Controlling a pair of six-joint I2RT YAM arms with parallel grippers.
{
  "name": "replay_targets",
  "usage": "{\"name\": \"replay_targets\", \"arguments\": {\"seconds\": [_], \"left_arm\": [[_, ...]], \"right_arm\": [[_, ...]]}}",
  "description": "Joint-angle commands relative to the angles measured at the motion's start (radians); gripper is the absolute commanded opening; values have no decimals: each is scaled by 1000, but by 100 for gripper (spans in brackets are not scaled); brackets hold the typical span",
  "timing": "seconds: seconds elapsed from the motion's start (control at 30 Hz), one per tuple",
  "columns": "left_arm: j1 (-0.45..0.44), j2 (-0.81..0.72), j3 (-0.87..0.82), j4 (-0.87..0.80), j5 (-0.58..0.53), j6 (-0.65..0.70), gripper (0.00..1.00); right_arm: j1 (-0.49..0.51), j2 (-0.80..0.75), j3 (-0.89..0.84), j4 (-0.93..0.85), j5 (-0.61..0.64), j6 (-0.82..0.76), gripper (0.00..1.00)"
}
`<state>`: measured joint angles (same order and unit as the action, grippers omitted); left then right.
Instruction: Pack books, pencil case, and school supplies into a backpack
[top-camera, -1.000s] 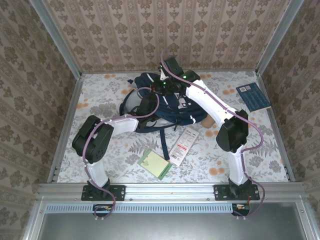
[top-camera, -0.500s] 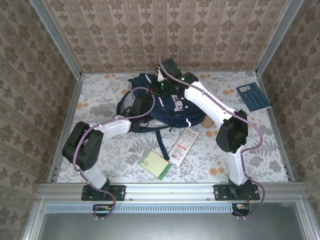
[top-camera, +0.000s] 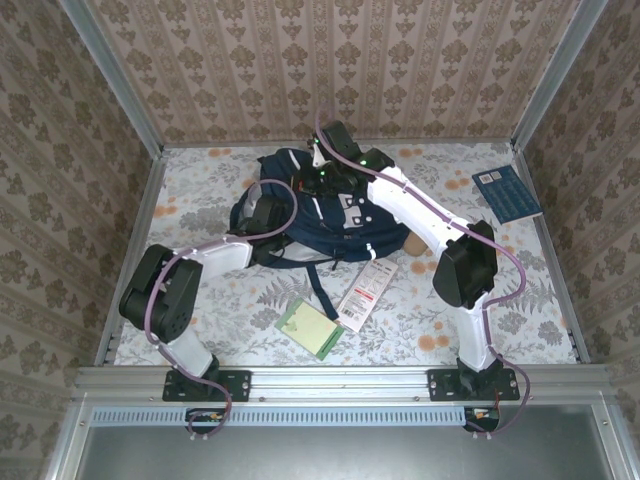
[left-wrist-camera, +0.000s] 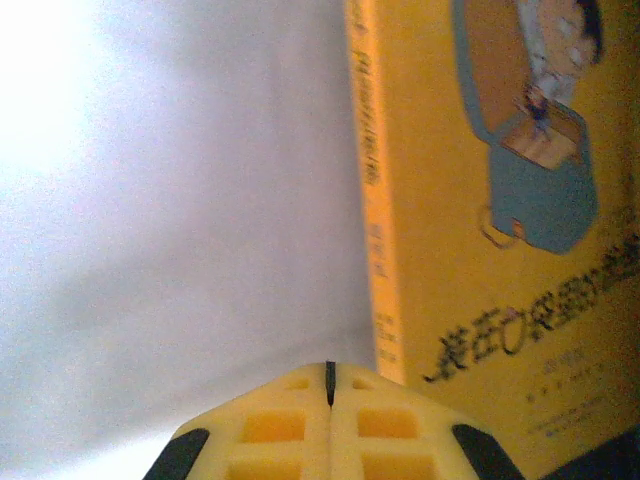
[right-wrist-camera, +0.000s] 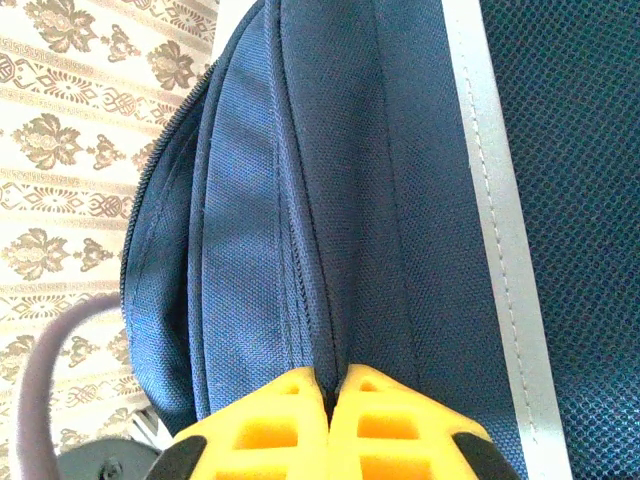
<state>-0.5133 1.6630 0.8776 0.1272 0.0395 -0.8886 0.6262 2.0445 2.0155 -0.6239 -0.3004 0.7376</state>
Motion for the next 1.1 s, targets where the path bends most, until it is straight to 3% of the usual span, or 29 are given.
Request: {"name": "replay_targets", "arguments": {"seconds": [0.0, 0.33, 0.63, 0.77, 0.93, 1.07], "left_arm": [[26, -9, 17, -33, -5, 16, 0], [27, 133, 111, -47, 46, 14, 0], [4, 266, 204, 192, 249, -27, 1], [-1, 312, 196, 302, 290, -88, 2], [11, 285, 135, 383, 293, -112, 15], [33, 183, 74, 303, 215, -85, 31]], "right_arm": [[24, -87, -2, 81, -65, 21, 0], [46, -85, 1, 111, -83, 29, 0], [63, -68, -4, 128, -123, 43, 0], [63, -68, -6, 127, -125, 41, 0], [57, -76, -29, 127, -120, 34, 0], [42, -93, -66, 144, -112, 38, 0]]}}
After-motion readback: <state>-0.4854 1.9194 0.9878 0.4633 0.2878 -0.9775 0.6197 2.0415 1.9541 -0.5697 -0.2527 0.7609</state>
